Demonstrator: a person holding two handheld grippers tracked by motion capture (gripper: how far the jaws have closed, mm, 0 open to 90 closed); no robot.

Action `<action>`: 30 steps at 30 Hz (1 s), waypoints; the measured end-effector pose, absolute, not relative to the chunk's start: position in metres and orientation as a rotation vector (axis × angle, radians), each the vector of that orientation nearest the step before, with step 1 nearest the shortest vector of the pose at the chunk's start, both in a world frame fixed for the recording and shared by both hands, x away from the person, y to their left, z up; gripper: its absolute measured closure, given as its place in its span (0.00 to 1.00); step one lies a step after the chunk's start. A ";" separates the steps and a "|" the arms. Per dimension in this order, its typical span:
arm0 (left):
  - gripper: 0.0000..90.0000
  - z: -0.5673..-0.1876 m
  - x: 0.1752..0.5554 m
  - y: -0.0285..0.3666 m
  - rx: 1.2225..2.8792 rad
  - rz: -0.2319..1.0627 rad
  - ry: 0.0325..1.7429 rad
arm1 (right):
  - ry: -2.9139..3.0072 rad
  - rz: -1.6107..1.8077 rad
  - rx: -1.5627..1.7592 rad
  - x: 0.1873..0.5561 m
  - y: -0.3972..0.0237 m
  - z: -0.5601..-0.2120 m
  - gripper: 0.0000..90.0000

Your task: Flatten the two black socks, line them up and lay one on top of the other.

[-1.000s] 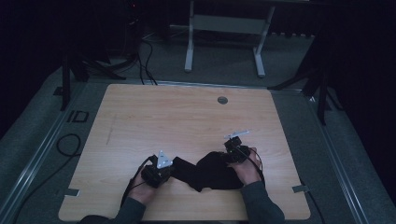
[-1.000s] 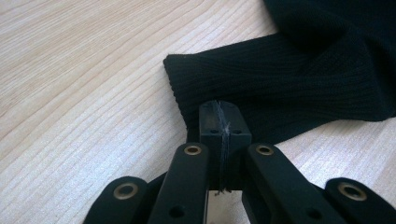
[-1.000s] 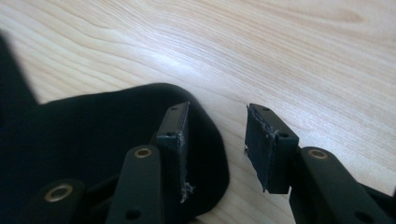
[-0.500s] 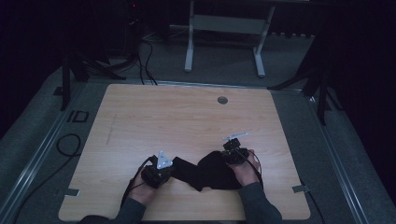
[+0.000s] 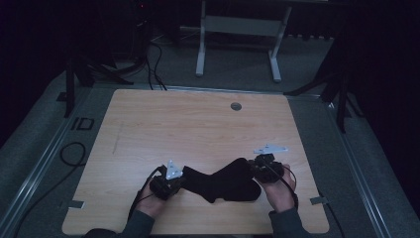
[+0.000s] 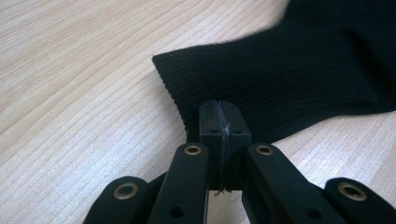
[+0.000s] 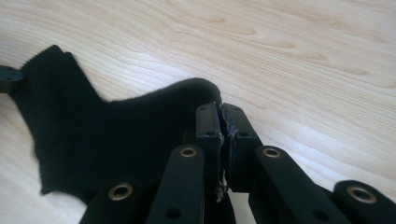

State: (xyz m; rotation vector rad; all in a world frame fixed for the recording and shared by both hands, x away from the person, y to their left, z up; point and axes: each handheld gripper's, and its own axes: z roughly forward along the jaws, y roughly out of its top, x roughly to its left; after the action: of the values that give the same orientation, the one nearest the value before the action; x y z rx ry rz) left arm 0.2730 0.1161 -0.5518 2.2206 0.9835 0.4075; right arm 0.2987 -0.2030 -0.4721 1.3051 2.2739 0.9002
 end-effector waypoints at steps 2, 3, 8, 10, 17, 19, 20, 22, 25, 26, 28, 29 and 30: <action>1.00 -0.552 0.273 0.116 2.220 0.408 0.984 | 2.267 0.907 1.313 0.291 -0.208 -0.470 0.95; 1.00 -0.552 0.273 0.116 2.220 0.407 0.984 | 2.267 0.907 1.321 0.288 -0.210 -0.470 0.95; 1.00 -0.551 0.273 0.117 2.229 0.404 0.978 | 2.286 0.904 1.365 0.274 -0.218 -0.481 0.95; 1.00 -0.551 0.273 0.117 2.229 0.401 0.978 | 2.307 0.879 1.385 0.274 -0.220 -0.492 0.95; 1.00 -0.551 0.274 0.117 2.225 0.387 0.980 | 2.369 0.786 1.461 0.280 -0.222 -0.530 0.95; 1.00 -0.551 0.273 0.118 2.228 0.384 0.978 | 2.374 0.755 1.464 0.281 -0.222 -0.535 0.94; 1.00 -0.551 0.273 0.118 2.230 0.386 0.976 | 2.376 0.751 1.465 0.281 -0.222 -0.537 0.94; 1.00 -0.551 0.273 0.118 2.231 0.385 0.976 | 2.374 0.743 1.466 0.282 -0.222 -0.538 0.94; 1.00 -0.551 0.273 0.117 2.233 0.387 0.975 | 2.359 0.731 1.458 0.283 -0.222 -0.540 0.93; 1.00 -0.551 0.273 0.117 2.231 0.388 0.975 | 2.355 0.734 1.459 0.284 -0.222 -0.540 0.93; 1.00 -0.551 0.272 0.117 2.230 0.387 0.975 | 2.345 0.732 1.458 0.285 -0.223 -0.541 0.92; 1.00 -0.551 0.272 0.117 2.231 0.388 0.974 | 2.337 0.729 1.456 0.286 -0.224 -0.541 0.91; 1.00 -0.551 0.272 0.117 2.230 0.389 0.974 | 2.330 0.728 1.456 0.287 -0.224 -0.541 0.91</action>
State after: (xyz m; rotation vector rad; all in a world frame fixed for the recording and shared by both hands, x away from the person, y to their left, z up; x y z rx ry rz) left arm 0.2724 0.1168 -0.5509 2.2301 0.9737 0.3893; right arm 0.2875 -0.2236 -0.5415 1.4564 2.3296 0.7277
